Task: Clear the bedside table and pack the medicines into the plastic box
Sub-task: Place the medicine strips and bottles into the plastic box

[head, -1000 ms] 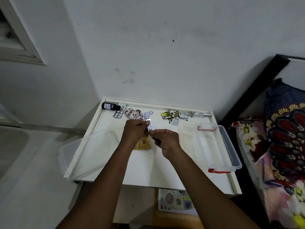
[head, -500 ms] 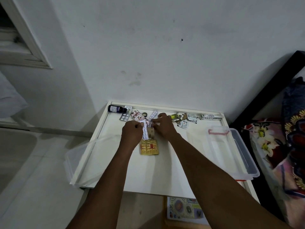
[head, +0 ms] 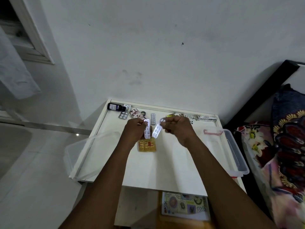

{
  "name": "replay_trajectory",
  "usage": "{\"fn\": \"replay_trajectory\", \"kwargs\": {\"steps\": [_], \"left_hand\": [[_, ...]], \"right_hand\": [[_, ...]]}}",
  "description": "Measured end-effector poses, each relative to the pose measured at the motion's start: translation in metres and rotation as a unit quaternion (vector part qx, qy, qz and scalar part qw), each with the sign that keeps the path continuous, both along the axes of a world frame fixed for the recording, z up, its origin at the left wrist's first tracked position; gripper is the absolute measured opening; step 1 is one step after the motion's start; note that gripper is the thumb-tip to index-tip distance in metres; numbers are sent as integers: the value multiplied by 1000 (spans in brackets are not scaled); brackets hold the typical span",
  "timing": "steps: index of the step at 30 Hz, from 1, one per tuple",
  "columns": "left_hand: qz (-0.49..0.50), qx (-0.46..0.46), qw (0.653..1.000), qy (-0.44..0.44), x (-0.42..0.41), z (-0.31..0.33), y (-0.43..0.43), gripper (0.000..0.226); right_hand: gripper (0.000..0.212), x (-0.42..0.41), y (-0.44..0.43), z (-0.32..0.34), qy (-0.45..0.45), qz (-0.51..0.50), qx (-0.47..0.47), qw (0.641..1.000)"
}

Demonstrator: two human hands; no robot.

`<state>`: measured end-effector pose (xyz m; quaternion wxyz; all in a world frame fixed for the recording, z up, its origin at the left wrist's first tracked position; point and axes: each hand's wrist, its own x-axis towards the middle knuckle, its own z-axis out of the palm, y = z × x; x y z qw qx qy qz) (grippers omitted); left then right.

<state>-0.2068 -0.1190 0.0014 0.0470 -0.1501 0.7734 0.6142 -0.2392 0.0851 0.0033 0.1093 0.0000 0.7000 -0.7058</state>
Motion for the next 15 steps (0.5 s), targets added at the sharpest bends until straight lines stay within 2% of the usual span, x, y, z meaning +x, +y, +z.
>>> {"fn": "replay_trajectory", "kwargs": {"steps": [3, 6, 11, 15], "left_hand": [[-72, 82, 993, -35, 4, 4, 12, 13], [-95, 137, 985, -41, 9, 7, 16, 13], [-124, 146, 980, -46, 12, 8, 16, 25], [-111, 171, 978, -50, 9, 12, 14, 22]], "right_hand": [[23, 18, -4, -9, -7, 1, 12, 1000], [21, 18, -5, -13, -18, -45, -30, 998], [28, 13, -11, -14, 31, -15, 19, 999], [16, 1, -18, -20, 32, -21, 29, 999]]}}
